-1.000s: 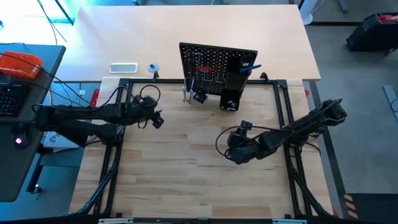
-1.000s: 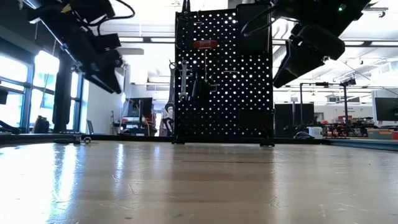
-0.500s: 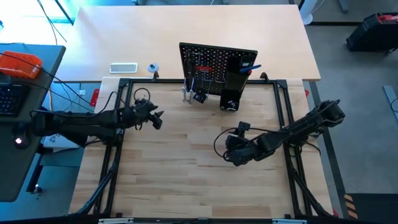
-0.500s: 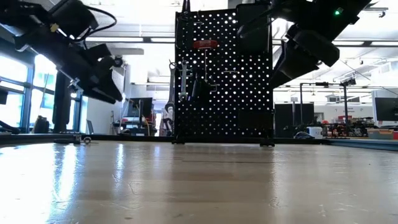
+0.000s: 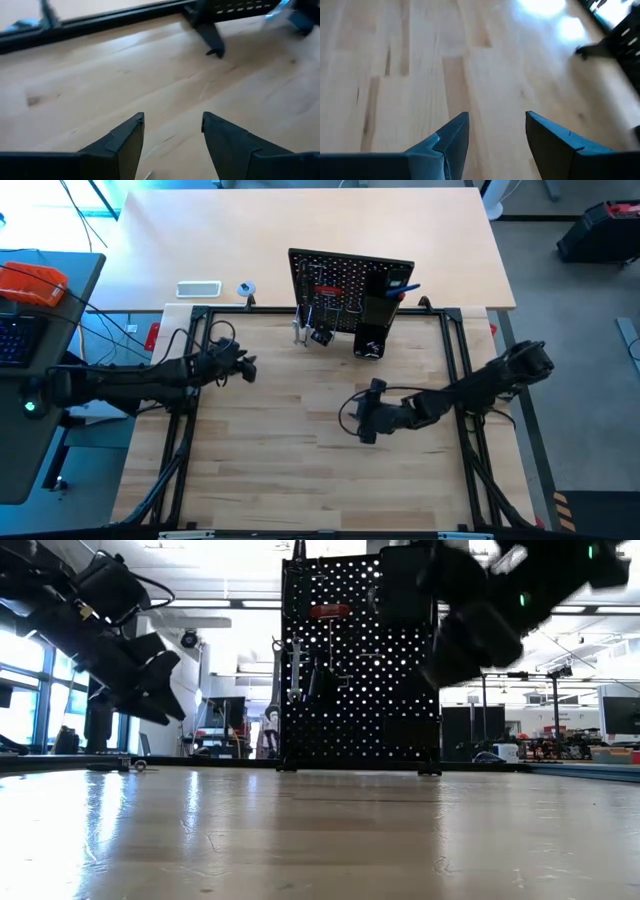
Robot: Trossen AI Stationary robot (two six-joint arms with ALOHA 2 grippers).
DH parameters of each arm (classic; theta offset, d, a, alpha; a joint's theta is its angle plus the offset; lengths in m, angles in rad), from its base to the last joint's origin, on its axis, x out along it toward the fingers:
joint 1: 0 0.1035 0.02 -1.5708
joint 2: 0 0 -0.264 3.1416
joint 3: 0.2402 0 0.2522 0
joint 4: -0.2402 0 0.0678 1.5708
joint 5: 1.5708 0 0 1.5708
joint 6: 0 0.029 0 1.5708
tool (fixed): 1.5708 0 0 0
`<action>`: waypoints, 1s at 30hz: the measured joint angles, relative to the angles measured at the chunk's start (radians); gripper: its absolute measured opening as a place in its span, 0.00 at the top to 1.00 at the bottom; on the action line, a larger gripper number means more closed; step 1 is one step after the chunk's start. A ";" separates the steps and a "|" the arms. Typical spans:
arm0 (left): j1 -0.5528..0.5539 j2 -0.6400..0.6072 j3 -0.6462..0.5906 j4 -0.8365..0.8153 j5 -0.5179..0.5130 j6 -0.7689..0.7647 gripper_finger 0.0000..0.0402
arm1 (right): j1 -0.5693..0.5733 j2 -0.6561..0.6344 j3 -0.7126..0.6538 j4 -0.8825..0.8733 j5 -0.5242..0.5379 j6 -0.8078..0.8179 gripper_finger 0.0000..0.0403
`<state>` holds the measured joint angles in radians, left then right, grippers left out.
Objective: Hang tools onto peg board
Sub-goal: Put the socket into the bottom black bin on the peg board
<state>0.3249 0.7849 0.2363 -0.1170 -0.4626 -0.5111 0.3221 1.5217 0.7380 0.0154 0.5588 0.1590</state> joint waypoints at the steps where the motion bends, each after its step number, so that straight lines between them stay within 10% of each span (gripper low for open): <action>1: 0.010 0.000 0.000 -0.012 0.002 -0.014 0.51 | -0.009 0.000 -0.030 0.040 -0.023 0.000 0.53; 30: 0.193 0.133 0.220 -0.498 0.055 0.000 0.60 | -0.054 0.000 -0.161 0.321 -0.197 -0.026 0.53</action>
<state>0.5183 0.9176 0.4568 -0.6147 -0.4079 -0.5114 0.2680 1.5219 0.5770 0.3359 0.3614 0.1326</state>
